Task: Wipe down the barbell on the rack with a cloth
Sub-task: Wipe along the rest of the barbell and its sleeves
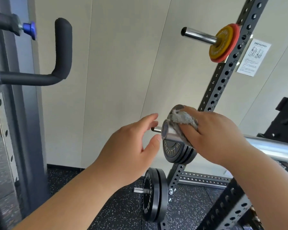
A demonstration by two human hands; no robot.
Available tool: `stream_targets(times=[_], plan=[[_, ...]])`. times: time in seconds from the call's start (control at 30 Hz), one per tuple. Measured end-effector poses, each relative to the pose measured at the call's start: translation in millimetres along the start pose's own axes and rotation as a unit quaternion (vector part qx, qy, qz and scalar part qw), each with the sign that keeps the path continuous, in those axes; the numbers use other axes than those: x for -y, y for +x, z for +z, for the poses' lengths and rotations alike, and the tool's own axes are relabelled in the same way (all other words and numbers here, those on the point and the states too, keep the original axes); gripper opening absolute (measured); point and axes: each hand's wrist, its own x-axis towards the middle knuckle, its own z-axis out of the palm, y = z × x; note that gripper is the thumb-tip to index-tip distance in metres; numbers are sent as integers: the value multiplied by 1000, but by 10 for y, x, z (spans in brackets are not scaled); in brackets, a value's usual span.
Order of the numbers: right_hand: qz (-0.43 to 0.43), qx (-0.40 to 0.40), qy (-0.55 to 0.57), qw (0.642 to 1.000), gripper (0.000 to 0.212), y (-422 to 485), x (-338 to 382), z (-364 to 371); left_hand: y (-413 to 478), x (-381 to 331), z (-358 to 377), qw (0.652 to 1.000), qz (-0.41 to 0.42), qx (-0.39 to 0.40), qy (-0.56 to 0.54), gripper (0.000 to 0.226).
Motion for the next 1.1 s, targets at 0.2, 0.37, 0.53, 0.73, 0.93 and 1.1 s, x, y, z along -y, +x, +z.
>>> stream_targets(times=[0.2,0.37,0.53,0.73,0.93,1.1], plan=[[126,-41,-56,990,48,-215,-288,21,99,-47,158,997,22,62,51,60],[28,-78,-74,994,72,-241,26,136,183,36,237,998,43,37,27,50],[45,-36,-94,994,90,-397,-329,119,257,110,198,997,37,61,-30,51],[106,-87,-58,989,54,-249,-123,137,238,70,196,998,36,46,-35,49],[51,-126,24,990,50,-381,-81,196,215,81,194,999,36,14,31,56],[141,-145,5,979,44,-341,-252,189,247,45,199,997,41,12,-64,38]])
